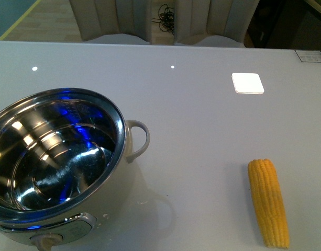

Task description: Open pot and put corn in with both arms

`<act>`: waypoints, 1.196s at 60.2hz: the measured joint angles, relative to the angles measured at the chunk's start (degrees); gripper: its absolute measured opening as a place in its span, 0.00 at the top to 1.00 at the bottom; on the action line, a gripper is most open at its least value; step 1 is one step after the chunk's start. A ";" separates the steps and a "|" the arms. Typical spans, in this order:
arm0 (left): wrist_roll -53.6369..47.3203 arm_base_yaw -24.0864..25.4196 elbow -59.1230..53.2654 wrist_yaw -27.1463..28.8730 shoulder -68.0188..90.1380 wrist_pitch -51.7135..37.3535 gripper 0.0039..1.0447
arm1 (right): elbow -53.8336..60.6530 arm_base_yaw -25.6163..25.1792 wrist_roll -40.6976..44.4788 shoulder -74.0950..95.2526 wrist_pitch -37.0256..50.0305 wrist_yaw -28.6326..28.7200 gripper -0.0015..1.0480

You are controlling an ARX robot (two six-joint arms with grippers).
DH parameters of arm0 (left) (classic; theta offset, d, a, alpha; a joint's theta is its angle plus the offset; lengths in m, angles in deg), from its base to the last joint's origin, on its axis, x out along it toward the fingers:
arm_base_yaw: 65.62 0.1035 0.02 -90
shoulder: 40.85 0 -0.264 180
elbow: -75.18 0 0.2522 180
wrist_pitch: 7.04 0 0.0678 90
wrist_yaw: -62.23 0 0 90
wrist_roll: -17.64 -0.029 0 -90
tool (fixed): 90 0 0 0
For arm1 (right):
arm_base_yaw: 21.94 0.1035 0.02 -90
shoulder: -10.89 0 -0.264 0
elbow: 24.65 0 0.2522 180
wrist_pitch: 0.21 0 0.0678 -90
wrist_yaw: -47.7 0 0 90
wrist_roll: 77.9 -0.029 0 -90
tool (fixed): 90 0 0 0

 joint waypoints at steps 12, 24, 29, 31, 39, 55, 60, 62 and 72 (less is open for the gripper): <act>0.44 0.39 3.72 -0.52 9.33 -5.55 0.60 | 0.00 0.00 0.00 0.00 0.00 -0.02 0.09; 0.55 0.42 8.68 -0.07 18.60 -8.22 0.60 | 0.00 0.00 0.00 0.00 0.00 0.00 0.09; 0.52 0.24 10.58 0.39 21.73 -9.18 0.60 | 0.00 0.00 0.00 0.00 0.00 0.00 0.09; 0.52 -0.02 11.91 0.87 23.82 -9.84 0.60 | 0.00 0.00 0.00 0.00 0.00 -0.02 0.09; 0.55 -1.01 14.97 1.40 29.16 -12.66 0.60 | 0.00 0.00 0.00 0.00 0.00 0.00 0.09; 1.27 -2.12 17.29 0.96 35.65 -16.50 0.60 | 0.00 0.00 0.00 0.00 0.00 0.00 0.09; 1.49 -2.21 17.81 0.70 37.18 -17.11 0.60 | 0.00 0.00 0.00 0.00 0.00 0.00 0.09; 1.49 -2.23 18.01 0.79 37.75 -17.22 0.60 | 0.00 0.00 0.00 0.00 0.00 0.00 0.09; 1.97 -2.40 18.49 1.22 39.65 -18.58 0.60 | 0.02 0.00 0.00 0.00 0.00 0.00 0.09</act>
